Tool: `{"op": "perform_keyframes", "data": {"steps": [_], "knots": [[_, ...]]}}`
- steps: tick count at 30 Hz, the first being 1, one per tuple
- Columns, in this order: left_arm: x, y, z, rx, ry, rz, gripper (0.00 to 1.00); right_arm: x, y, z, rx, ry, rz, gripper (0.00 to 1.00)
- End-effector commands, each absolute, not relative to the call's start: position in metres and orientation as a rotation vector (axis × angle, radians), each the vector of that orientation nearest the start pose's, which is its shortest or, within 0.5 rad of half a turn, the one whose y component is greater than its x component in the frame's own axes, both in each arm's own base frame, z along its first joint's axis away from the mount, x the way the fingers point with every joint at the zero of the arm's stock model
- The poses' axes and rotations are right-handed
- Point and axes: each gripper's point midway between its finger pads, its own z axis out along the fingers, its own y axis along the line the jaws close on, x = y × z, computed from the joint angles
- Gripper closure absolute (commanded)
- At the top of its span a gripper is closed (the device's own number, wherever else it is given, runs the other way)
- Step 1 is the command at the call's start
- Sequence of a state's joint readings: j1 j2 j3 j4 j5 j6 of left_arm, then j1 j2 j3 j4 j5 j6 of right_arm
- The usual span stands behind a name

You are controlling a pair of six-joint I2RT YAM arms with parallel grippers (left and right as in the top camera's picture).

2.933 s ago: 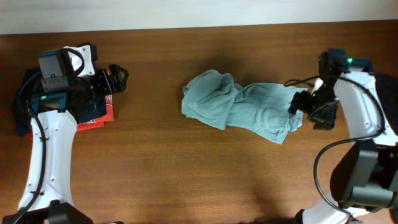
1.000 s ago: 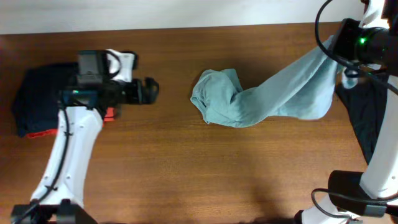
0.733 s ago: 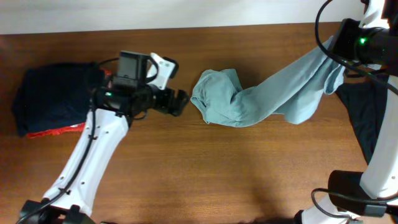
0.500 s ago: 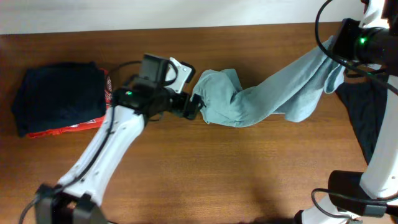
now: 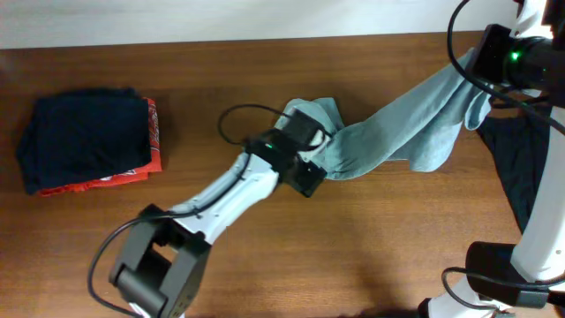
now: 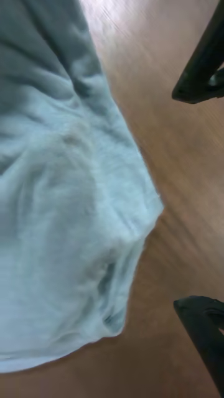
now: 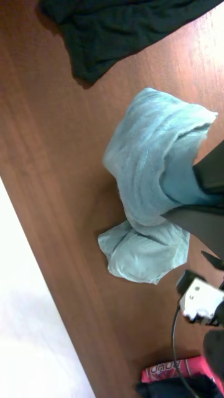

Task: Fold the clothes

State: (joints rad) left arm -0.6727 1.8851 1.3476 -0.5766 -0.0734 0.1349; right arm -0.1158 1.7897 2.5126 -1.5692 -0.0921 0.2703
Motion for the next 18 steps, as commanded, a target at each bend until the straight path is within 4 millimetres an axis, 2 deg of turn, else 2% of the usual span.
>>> {"op": "perform_keyframes", "data": {"steps": [1, 3, 9, 14, 18], "knots": [[0.376, -0.267, 0.064, 1.141, 2.374, 0.17, 0.01, 0.386, -0.027, 0.399, 0.398, 2.367, 0.18, 0.96], [0.375, -0.27, 0.054, 1.201, 2.358, 0.201, 0.02, 0.387, -0.027, 0.398, 0.398, 2.368, 0.18, 0.96], [0.382, -0.255, 0.029, 1.206, 2.379, 0.356, 0.05, 0.39, -0.028, 0.393, 0.402, 2.381, 0.18, 0.96], [0.382, -0.265, 0.029, 1.209, 2.351, 0.341, 0.05, 0.395, -0.028, 0.387, 0.405, 2.396, 0.18, 0.96], [0.392, -0.285, 0.034, 1.172, 2.281, 0.299, 0.05, 0.397, -0.028, 0.385, 0.407, 2.403, 0.179, 0.96]]}}
